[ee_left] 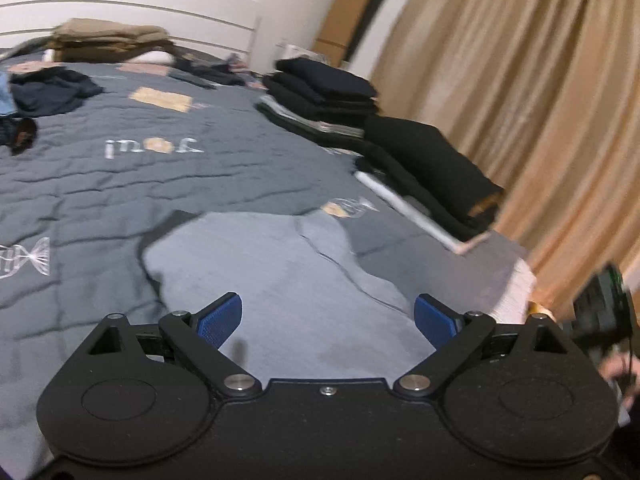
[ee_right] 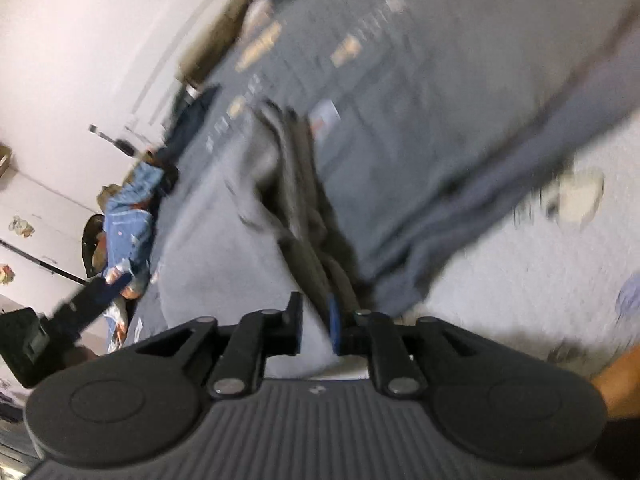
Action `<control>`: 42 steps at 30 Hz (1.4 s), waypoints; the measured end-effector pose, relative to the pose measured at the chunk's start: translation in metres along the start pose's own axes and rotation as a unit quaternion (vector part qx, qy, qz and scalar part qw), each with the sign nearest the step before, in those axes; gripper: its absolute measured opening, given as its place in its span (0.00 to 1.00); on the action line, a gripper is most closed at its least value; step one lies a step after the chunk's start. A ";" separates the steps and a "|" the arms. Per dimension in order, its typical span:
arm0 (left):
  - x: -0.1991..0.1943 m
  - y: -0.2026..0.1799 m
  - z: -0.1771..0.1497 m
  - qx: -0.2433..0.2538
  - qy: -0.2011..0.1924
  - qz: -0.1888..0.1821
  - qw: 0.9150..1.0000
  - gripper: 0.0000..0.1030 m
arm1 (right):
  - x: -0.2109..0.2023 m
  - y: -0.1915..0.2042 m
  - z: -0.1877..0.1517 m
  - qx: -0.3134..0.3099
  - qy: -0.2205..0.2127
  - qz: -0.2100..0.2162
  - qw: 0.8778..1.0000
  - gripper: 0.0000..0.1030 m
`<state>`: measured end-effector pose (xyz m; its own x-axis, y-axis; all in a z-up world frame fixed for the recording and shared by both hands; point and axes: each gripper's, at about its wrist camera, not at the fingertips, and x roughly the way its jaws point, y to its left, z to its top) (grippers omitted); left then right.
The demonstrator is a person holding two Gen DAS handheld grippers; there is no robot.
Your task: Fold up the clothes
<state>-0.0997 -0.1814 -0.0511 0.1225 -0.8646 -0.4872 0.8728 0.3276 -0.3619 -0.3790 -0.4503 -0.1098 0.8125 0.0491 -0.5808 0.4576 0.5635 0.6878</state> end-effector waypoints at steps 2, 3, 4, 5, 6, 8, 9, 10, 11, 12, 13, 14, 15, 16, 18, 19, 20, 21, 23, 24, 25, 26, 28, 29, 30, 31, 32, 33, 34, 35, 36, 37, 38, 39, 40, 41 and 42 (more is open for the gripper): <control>0.001 0.001 -0.005 -0.010 0.007 -0.004 1.000 0.90 | -0.005 0.011 0.007 -0.015 -0.024 0.022 0.999 0.38; 0.001 0.002 -0.008 -0.016 0.011 -0.004 1.000 0.90 | -0.005 0.016 0.010 -0.021 -0.030 0.038 0.999 0.40; 0.002 0.003 -0.011 -0.024 0.016 -0.008 1.000 0.90 | -0.001 0.022 0.015 -0.029 -0.030 0.047 0.998 0.43; 0.004 0.005 -0.015 -0.034 0.022 -0.013 0.999 0.90 | 0.004 0.029 0.021 -0.038 -0.028 0.054 0.997 0.46; 0.006 0.006 -0.018 -0.045 0.028 -0.022 0.998 0.90 | 0.009 0.035 0.026 -0.046 -0.026 0.061 0.997 0.48; 0.011 0.011 -0.023 -0.071 0.040 -0.045 0.996 0.89 | 0.021 0.047 0.036 -0.060 -0.020 0.073 0.995 0.50; 0.012 0.012 -0.026 -0.078 0.042 -0.054 0.995 0.89 | 0.028 0.052 0.041 -0.064 -0.016 0.077 0.995 0.51; 0.013 0.013 -0.027 -0.084 0.041 -0.062 0.994 0.89 | 0.036 0.057 0.046 -0.069 -0.011 0.082 0.994 0.51; 0.013 0.015 -0.029 -0.088 0.039 -0.067 0.993 0.89 | 0.043 0.062 0.051 -0.073 -0.007 0.087 0.993 0.52; 0.013 0.017 -0.030 -0.091 0.035 -0.071 0.993 0.89 | 0.051 0.064 0.053 -0.077 -0.002 0.088 0.993 0.53; 0.013 0.018 -0.031 -0.094 0.031 -0.075 0.992 0.89 | 0.058 0.066 0.056 -0.081 0.003 0.088 0.993 0.54; 0.014 0.021 -0.031 -0.100 0.029 -0.077 0.992 0.89 | 0.066 0.068 0.058 -0.084 0.008 0.088 0.993 0.55; 0.015 0.025 -0.032 -0.109 0.029 -0.080 0.990 0.89 | 0.074 0.071 0.060 -0.088 0.013 0.088 0.992 0.55; 0.017 0.028 -0.032 -0.119 0.031 -0.084 0.989 0.90 | 0.082 0.073 0.062 -0.092 0.018 0.088 0.992 0.56; 0.022 0.035 -0.033 -0.139 0.035 -0.091 0.985 0.89 | 0.094 0.071 0.064 -0.089 0.027 0.095 0.991 0.56; 0.023 0.038 -0.033 -0.145 0.038 -0.097 0.984 0.89 | 0.099 0.070 0.065 -0.087 0.032 0.099 0.991 0.56; 0.025 0.040 -0.033 -0.150 0.040 -0.102 0.983 0.89 | 0.105 0.069 0.065 -0.086 0.038 0.105 0.990 0.56; 0.027 0.042 -0.034 -0.153 0.043 -0.105 0.982 0.89 | 0.109 0.066 0.065 -0.084 0.042 0.103 0.990 0.56; 0.033 0.046 -0.038 -0.159 0.053 -0.108 0.980 0.89 | 0.119 0.060 0.064 -0.081 0.049 0.096 0.991 0.57; 0.037 0.048 -0.040 -0.162 0.065 -0.108 0.979 0.89 | 0.122 0.055 0.064 -0.079 0.048 0.089 0.992 0.57; 0.041 0.050 -0.044 -0.165 0.078 -0.104 0.978 0.89 | 0.126 0.049 0.063 -0.078 0.045 0.081 0.993 0.57; 0.045 0.052 -0.048 -0.168 0.091 -0.099 0.977 0.89 | 0.128 0.041 0.064 -0.069 0.042 0.072 0.994 0.57; 0.049 0.051 -0.057 -0.156 0.107 -0.096 0.977 0.89 | 0.130 0.029 0.065 -0.051 0.043 0.070 0.995 0.57; 0.051 0.050 -0.061 -0.149 0.113 -0.095 0.978 0.89 | 0.132 0.026 0.067 -0.046 0.045 0.075 0.995 0.57; 0.053 0.049 -0.065 -0.142 0.120 -0.095 0.978 0.90 | 0.131 0.025 0.067 -0.043 0.045 0.076 0.995 0.57; 0.053 0.049 -0.067 -0.144 0.123 -0.095 0.977 0.90 | 0.130 0.025 0.067 -0.041 0.044 0.077 0.995 0.57; 0.052 0.050 -0.068 -0.151 0.125 -0.097 0.976 0.89 | 0.130 0.026 0.068 -0.045 0.044 0.075 0.995 0.57; 0.050 0.051 -0.068 -0.157 0.126 -0.098 0.975 0.89 | 0.131 0.028 0.067 -0.051 0.045 0.072 0.995 0.57; 0.049 0.052 -0.069 -0.163 0.128 -0.100 0.973 0.90 | 0.131 0.029 0.067 -0.057 0.045 0.070 0.995 0.57; 0.047 0.052 -0.069 -0.169 0.130 -0.102 0.972 0.90 | 0.131 0.030 0.067 -0.059 0.045 0.068 0.995 0.57; 0.044 0.051 -0.068 -0.168 0.130 -0.100 0.972 0.90 | 0.130 0.032 0.068 -0.057 0.045 0.068 0.995 0.57; 0.040 0.050 -0.065 -0.164 0.125 -0.099 0.973 0.90 | 0.128 0.033 0.069 -0.053 0.044 0.069 0.995 0.57; 0.036 0.049 -0.061 -0.161 0.116 -0.099 0.975 0.90 | 0.125 0.036 0.070 -0.055 0.040 0.073 0.995 0.57; 0.032 0.049 -0.057 -0.158 0.108 -0.099 0.977 0.90 | 0.122 0.040 0.071 -0.058 0.037 0.078 0.995 0.58; 0.028 0.049 -0.054 -0.155 0.099 -0.098 0.978 0.90 | 0.118 0.045 0.072 -0.064 0.030 0.083 0.994 0.58; 0.023 0.049 -0.049 -0.154 0.088 -0.099 0.979 0.90 | 0.115 0.049 0.073 -0.068 0.024 0.090 0.993 0.59; 0.018 0.050 -0.045 -0.153 0.076 -0.099 0.980 0.91 | 0.113 0.053 0.073 -0.070 0.022 0.100 0.992 0.60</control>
<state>-0.0748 -0.1635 -0.1137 -0.1273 -0.8636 -0.4878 0.6864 0.2784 -0.6719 -0.2369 -0.4750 -0.1069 0.8638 0.2061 -0.4597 0.2320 0.6473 0.7261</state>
